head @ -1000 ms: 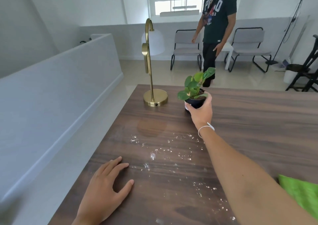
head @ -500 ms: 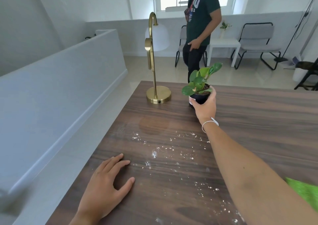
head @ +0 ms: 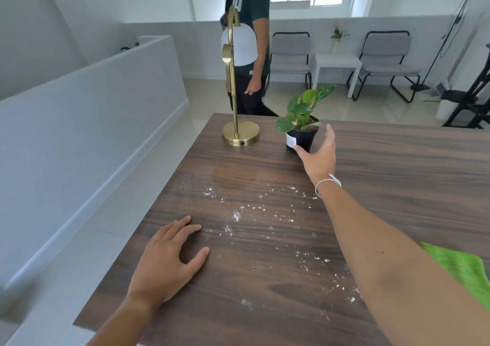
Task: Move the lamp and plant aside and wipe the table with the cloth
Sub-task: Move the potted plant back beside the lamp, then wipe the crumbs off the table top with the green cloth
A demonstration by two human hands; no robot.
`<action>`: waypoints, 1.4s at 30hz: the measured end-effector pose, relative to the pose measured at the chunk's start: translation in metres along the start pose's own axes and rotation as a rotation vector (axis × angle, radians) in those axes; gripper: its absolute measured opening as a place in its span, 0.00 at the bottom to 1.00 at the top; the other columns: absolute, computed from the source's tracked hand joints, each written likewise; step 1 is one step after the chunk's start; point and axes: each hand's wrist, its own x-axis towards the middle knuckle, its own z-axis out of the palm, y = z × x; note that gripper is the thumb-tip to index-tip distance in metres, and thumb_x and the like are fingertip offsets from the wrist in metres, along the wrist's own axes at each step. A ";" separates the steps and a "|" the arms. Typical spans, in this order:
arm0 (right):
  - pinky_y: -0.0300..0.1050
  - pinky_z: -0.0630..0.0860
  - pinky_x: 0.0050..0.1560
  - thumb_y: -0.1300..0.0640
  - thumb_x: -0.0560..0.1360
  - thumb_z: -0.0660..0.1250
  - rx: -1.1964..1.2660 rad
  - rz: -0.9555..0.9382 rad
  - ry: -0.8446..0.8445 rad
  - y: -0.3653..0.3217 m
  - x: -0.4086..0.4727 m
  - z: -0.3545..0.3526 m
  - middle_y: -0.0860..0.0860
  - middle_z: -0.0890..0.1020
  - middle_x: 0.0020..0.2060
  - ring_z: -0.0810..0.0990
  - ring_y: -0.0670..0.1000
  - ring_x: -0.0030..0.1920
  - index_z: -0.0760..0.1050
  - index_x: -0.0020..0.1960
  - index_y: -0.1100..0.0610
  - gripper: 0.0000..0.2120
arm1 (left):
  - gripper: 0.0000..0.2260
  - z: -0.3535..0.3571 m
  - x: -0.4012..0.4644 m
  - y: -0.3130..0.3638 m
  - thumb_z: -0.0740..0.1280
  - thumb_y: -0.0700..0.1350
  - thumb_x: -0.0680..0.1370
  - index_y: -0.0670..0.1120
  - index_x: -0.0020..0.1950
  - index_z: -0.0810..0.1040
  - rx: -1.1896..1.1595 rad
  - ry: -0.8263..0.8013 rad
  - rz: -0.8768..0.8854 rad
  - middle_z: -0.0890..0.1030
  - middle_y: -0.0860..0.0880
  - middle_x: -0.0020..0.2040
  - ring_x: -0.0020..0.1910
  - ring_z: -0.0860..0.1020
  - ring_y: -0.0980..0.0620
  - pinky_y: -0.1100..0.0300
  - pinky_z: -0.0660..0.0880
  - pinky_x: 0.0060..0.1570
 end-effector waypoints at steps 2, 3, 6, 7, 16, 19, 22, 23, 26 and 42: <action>0.45 0.63 0.65 0.51 0.64 0.76 -0.009 -0.010 -0.003 0.000 -0.002 -0.001 0.50 0.64 0.73 0.64 0.51 0.72 0.54 0.74 0.50 0.45 | 0.21 0.001 0.001 0.000 0.67 0.57 0.72 0.56 0.64 0.73 -0.003 0.007 0.001 0.69 0.56 0.70 0.71 0.63 0.56 0.58 0.58 0.71; 0.44 0.63 0.65 0.52 0.65 0.76 -0.011 -0.012 -0.006 0.000 -0.004 -0.001 0.50 0.64 0.73 0.64 0.50 0.72 0.54 0.74 0.50 0.45 | 0.21 0.001 0.001 -0.001 0.67 0.57 0.72 0.56 0.64 0.74 -0.004 0.010 0.001 0.69 0.56 0.70 0.71 0.63 0.56 0.58 0.58 0.71; 0.41 0.61 0.63 0.52 0.65 0.75 -0.027 -0.025 -0.013 -0.002 -0.011 -0.007 0.50 0.64 0.73 0.64 0.50 0.72 0.55 0.74 0.50 0.44 | 0.21 0.001 0.001 -0.002 0.68 0.57 0.72 0.55 0.63 0.74 -0.008 0.016 -0.001 0.70 0.56 0.70 0.70 0.64 0.55 0.58 0.58 0.71; 0.42 0.62 0.64 0.52 0.66 0.75 -0.031 -0.031 -0.015 -0.003 -0.015 -0.010 0.50 0.64 0.73 0.64 0.50 0.72 0.55 0.74 0.50 0.44 | 0.21 0.001 0.001 -0.002 0.68 0.57 0.72 0.55 0.63 0.74 -0.006 0.017 0.001 0.70 0.55 0.70 0.70 0.64 0.55 0.58 0.58 0.71; 0.39 0.61 0.65 0.48 0.68 0.73 -0.168 -0.056 -0.011 -0.023 -0.098 -0.095 0.48 0.66 0.72 0.64 0.47 0.71 0.57 0.73 0.51 0.39 | 0.22 0.003 0.001 -0.005 0.65 0.58 0.73 0.53 0.65 0.73 0.003 0.000 0.006 0.70 0.51 0.71 0.70 0.65 0.50 0.54 0.59 0.71; 0.39 0.62 0.64 0.47 0.69 0.71 -0.280 -0.049 0.005 -0.028 -0.141 -0.132 0.48 0.65 0.72 0.65 0.48 0.71 0.58 0.73 0.50 0.37 | 0.22 0.003 -0.001 -0.006 0.65 0.58 0.73 0.50 0.65 0.74 -0.013 -0.008 0.032 0.70 0.48 0.71 0.70 0.65 0.48 0.52 0.59 0.72; 0.46 0.68 0.64 0.46 0.70 0.70 -0.348 0.005 0.065 -0.029 -0.181 -0.163 0.49 0.65 0.72 0.70 0.52 0.68 0.60 0.72 0.49 0.34 | 0.23 0.001 -0.003 -0.008 0.64 0.58 0.74 0.48 0.65 0.74 0.000 -0.023 0.075 0.70 0.45 0.71 0.71 0.65 0.46 0.52 0.58 0.72; 0.43 0.66 0.63 0.47 0.70 0.70 -0.365 0.016 0.077 -0.028 -0.192 -0.171 0.49 0.66 0.71 0.70 0.52 0.67 0.60 0.72 0.49 0.34 | 0.23 0.001 -0.003 -0.008 0.63 0.58 0.74 0.48 0.65 0.73 0.001 -0.027 0.081 0.70 0.45 0.71 0.71 0.65 0.46 0.51 0.58 0.72; 0.40 0.64 0.58 0.47 0.71 0.69 -0.472 0.028 0.119 -0.025 -0.223 -0.193 0.50 0.69 0.69 0.70 0.51 0.67 0.63 0.71 0.50 0.31 | 0.23 -0.001 -0.005 -0.009 0.62 0.58 0.75 0.47 0.65 0.73 -0.012 -0.041 0.105 0.68 0.44 0.72 0.71 0.64 0.44 0.50 0.58 0.72; 0.57 0.55 0.70 0.39 0.76 0.53 -1.096 0.297 -0.075 0.004 -0.210 -0.241 0.53 0.57 0.76 0.54 0.58 0.75 0.57 0.74 0.46 0.28 | 0.23 -0.007 -0.043 -0.011 0.60 0.56 0.77 0.49 0.70 0.68 0.087 -0.049 0.072 0.64 0.47 0.74 0.74 0.60 0.46 0.52 0.55 0.73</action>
